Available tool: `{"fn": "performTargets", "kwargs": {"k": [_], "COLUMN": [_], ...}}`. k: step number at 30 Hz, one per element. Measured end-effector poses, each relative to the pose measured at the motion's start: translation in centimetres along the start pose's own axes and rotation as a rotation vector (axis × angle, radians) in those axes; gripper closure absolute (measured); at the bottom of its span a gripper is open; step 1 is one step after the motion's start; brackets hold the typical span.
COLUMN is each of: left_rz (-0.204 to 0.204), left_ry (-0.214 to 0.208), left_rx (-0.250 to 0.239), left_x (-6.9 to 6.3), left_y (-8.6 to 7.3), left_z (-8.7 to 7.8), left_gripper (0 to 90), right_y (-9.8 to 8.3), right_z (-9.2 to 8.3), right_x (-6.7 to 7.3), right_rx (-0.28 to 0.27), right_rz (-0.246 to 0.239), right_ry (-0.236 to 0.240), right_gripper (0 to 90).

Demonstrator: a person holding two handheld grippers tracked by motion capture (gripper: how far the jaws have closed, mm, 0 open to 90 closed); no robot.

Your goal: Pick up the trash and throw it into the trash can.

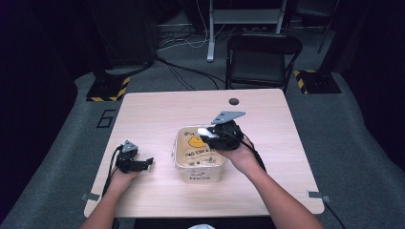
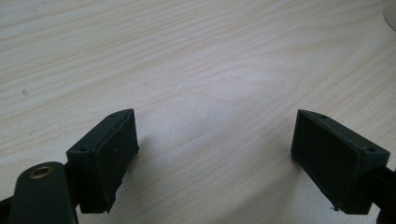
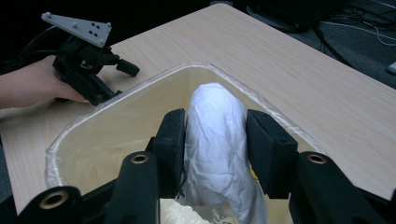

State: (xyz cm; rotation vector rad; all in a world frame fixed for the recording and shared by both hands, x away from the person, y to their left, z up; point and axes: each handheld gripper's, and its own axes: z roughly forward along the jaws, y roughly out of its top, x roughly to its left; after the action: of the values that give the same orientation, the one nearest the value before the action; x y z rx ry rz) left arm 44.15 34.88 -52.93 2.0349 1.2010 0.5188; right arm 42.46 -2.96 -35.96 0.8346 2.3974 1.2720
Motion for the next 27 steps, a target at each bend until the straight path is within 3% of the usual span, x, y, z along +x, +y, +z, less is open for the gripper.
{"fn": "performTargets", "kwargs": {"k": [17,20,21,27], "left_rz": [0.0,0.0,0.0,0.0], "left_ry": [0.0,0.0,0.0,-0.002], "left_rx": [0.0,0.0,0.0,-0.005], "left_x": [0.0,0.0,0.0,0.0], "left_y": [0.0,0.0,0.0,0.0], "left_z": [0.0,0.0,0.0,0.0], "left_gripper": [14.8,14.8,14.8,14.7], "right_y": [-0.5,-0.7,-0.7,-0.7], "right_z": [2.0,2.3,2.4,2.1], "right_x": [0.8,0.7,0.6,0.7], "right_rx": [0.027,0.034,0.044,0.042], "right_rz": [0.008,0.025,0.028,0.025], "right_ry": [0.029,0.029,0.025,0.007], "right_gripper": [56.5,51.5,45.1,41.4]}}
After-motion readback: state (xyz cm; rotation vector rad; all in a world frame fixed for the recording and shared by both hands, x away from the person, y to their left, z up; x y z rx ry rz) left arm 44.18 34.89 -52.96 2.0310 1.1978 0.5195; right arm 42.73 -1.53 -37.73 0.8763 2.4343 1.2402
